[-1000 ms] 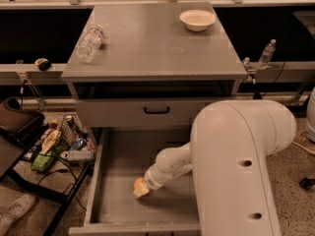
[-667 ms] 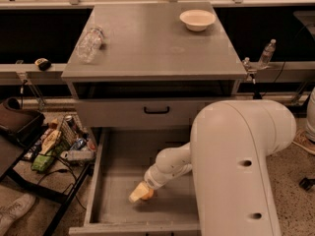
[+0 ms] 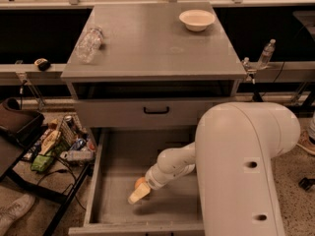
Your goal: Place orange into middle drawer
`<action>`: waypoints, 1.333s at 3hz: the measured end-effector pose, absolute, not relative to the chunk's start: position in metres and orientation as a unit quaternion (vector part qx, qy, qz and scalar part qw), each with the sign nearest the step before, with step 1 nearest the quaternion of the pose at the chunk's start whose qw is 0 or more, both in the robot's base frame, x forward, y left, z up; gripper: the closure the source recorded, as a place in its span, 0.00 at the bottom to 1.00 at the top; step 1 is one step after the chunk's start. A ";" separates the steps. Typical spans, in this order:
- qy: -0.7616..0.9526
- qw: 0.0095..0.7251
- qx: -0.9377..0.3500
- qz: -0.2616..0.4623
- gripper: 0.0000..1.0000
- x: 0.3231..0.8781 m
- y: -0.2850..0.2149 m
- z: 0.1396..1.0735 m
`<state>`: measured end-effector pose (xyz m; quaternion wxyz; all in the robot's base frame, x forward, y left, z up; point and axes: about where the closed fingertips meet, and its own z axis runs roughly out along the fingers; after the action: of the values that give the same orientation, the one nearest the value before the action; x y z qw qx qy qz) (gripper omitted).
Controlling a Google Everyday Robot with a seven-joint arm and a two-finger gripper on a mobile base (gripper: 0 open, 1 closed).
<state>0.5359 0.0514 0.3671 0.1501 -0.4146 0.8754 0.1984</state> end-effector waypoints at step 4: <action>0.783 0.192 -0.564 0.176 0.00 0.444 0.003 0.546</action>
Offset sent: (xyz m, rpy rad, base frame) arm -0.0478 -0.0161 0.1320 0.0899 -0.1832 0.1765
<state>0.4444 0.0026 0.5464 0.1925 -0.5641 0.7834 0.1762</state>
